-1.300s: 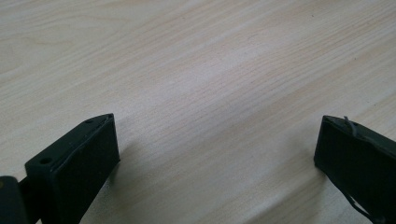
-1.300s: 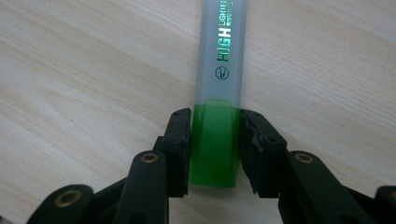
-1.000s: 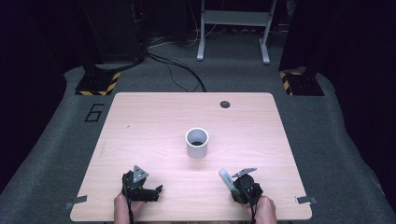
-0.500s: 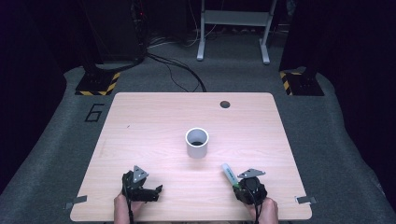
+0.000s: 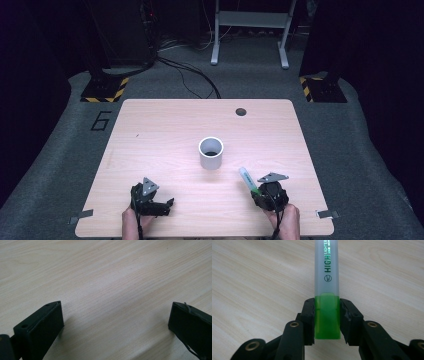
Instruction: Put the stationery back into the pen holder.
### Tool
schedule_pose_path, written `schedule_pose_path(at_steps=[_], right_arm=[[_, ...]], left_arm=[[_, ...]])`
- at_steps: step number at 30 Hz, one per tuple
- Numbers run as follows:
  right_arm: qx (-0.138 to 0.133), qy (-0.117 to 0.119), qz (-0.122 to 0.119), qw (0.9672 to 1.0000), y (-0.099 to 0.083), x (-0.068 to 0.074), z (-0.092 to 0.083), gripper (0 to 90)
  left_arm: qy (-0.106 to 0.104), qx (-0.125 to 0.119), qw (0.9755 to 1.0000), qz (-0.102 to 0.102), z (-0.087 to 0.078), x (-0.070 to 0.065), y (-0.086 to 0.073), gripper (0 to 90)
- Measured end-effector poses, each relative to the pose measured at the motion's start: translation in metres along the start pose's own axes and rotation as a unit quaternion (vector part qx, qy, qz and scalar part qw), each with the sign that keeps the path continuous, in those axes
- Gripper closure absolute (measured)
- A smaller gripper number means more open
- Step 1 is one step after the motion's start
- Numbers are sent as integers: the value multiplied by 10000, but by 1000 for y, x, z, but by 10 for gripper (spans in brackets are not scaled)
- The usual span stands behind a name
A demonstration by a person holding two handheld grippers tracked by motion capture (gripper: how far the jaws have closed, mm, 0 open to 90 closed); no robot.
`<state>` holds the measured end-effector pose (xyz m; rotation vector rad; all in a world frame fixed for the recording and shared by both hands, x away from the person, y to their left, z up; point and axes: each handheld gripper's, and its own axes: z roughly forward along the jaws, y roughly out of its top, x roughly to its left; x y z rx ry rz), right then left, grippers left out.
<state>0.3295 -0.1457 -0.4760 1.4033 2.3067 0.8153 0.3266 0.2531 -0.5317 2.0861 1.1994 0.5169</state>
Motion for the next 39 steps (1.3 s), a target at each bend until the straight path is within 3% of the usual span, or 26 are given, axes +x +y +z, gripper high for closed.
schedule_pose_path(at_steps=[8, 22, 39], right_arm=[[-67, -86, 85, 9999, 12, -10, -5, 668], [-215, -200, -22, 9996, 42, -25, -10, 669], [-256, -179, -74, 9995, 66, -32, -12, 669]], left_arm=[[11, -3, 10000, 3, 0, 0, 0, 0], [21, -21, 10000, -3, 0, 0, 0, 0], [20, -21, 10000, -2, 0, 0, 0, 0]])
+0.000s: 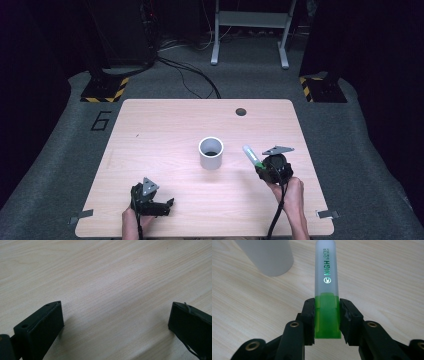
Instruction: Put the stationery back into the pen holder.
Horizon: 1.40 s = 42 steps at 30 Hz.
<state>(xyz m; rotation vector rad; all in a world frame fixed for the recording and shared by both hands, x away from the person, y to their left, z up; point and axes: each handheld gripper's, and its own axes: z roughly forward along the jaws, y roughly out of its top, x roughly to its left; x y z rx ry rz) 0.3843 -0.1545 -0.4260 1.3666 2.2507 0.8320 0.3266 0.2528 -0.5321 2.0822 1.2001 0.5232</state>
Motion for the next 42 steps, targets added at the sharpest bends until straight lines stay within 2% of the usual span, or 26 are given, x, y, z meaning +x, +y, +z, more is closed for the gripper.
schedule_pose_path(at_steps=[7, 19, 28, 37, 42], right_arm=[[-106, -56, 24, 9999, 15, -1, -7, 669], [-257, -97, -249, 9993, 48, 4, -21, 669], [-258, -45, -498, 9984, 72, 18, -24, 669], [-169, 121, -890, 9958, 87, 36, -17, 669], [-112, 216, -961, 9951, 92, 43, -12, 669]], left_arm=[[1, -3, 10000, 0, 0, 0, 0, 0], [2, 4, 10000, 8, 0, 0, 0, 0], [3, -6, 10000, -3, 0, 0, 0, 0], [2, -1, 10000, 0, 0, 0, 0, 0], [1, -3, 10000, 0, 0, 0, 0, 0]])
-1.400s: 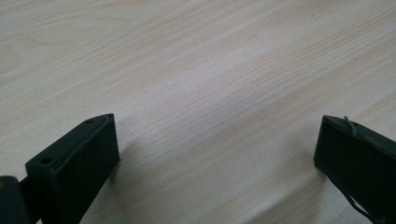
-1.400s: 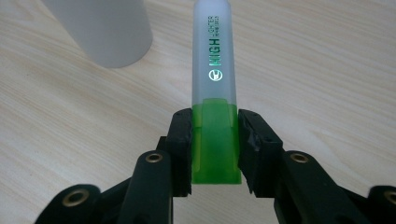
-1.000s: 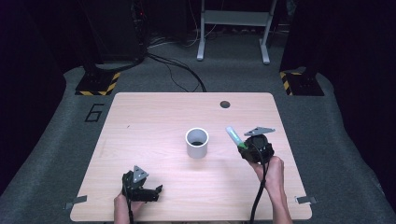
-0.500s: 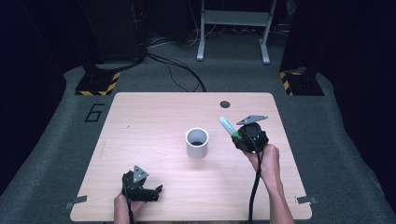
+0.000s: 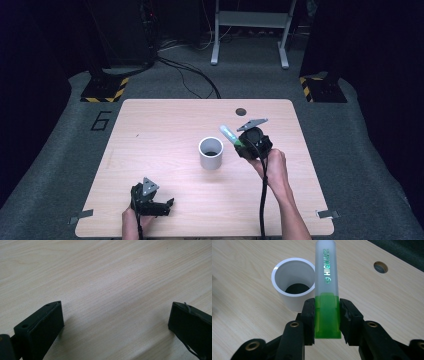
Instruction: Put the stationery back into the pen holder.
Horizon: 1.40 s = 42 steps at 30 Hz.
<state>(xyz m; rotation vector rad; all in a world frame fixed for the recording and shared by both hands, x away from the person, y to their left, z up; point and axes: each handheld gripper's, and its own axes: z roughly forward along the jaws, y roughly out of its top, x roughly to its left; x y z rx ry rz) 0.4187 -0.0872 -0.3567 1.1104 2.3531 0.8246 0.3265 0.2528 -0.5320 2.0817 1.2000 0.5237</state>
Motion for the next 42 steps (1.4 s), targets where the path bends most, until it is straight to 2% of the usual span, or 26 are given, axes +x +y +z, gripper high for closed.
schedule_pose_path(at_steps=[17, 24, 33, 36, 42], right_arm=[[323, 289, -289, 9986, 4, 19, 24, 669], [576, 458, -144, 9972, 3, 26, 36, 668], [853, 552, -141, 9947, 5, 26, 49, 668], [888, 544, -48, 9945, 6, 25, 51, 668], [908, 541, -29, 9944, 8, 24, 55, 667]], left_arm=[[1, -2, 10000, -3, 0, 0, 0, 0], [-1, 1, 10000, -1, 0, 0, 0, 0], [-1, 0, 10000, 0, 0, 0, 0, 0], [-1, -3, 10000, 3, 0, 0, 0, 0], [0, 3, 10000, 7, 0, 0, 0, 1]])
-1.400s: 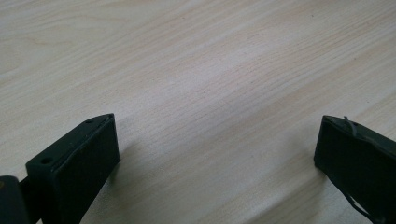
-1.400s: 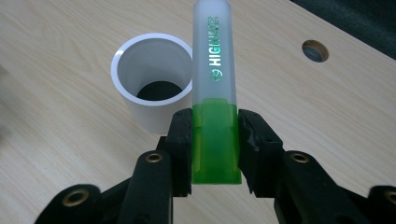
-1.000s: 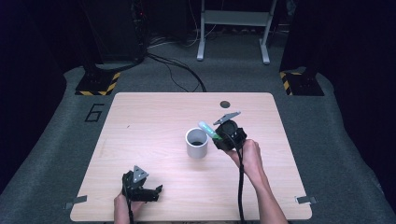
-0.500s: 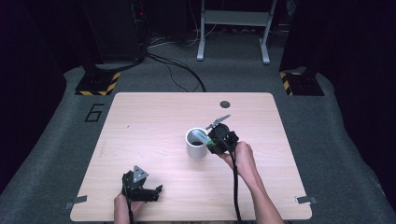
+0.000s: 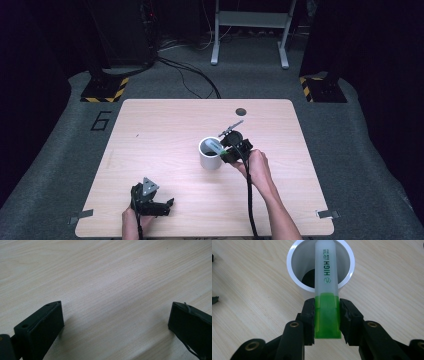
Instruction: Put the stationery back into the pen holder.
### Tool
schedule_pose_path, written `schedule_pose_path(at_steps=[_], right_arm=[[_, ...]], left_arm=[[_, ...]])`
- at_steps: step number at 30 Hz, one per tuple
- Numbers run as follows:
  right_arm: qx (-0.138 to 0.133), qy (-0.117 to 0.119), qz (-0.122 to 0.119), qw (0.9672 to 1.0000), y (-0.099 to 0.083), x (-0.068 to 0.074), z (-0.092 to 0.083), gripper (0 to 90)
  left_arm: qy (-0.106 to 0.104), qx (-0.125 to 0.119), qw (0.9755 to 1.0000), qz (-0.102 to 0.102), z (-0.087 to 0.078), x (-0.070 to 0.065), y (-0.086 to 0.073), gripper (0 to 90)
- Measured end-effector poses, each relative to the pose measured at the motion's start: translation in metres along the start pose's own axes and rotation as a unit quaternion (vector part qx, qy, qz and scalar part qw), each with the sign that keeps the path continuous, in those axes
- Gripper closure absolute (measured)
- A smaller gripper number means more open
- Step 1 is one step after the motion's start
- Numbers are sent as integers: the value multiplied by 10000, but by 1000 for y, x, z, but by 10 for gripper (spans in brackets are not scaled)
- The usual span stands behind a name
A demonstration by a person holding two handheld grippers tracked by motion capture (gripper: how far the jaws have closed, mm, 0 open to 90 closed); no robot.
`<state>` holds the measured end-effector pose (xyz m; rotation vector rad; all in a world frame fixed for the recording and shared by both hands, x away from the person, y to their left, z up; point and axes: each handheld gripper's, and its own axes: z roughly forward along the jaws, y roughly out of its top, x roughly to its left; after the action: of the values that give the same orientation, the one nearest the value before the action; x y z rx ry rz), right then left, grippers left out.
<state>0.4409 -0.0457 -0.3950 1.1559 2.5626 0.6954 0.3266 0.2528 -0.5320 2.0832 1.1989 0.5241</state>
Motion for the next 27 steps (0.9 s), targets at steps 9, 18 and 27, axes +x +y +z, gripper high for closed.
schedule_pose_path(at_steps=[9, 18, 27], right_arm=[[135, 23, 68, 9999, 4, 1, 5, 666], [22, 66, 61, 10000, 8, -2, 6, 614], [-142, -44, 161, 9998, 8, -5, 4, 292]], left_arm=[[0, -3, 10000, -3, 0, 0, 0, 1], [1, -5, 10000, -7, 0, 0, 0, 1], [2, -2, 10000, 1, 0, 0, 0, 1]])
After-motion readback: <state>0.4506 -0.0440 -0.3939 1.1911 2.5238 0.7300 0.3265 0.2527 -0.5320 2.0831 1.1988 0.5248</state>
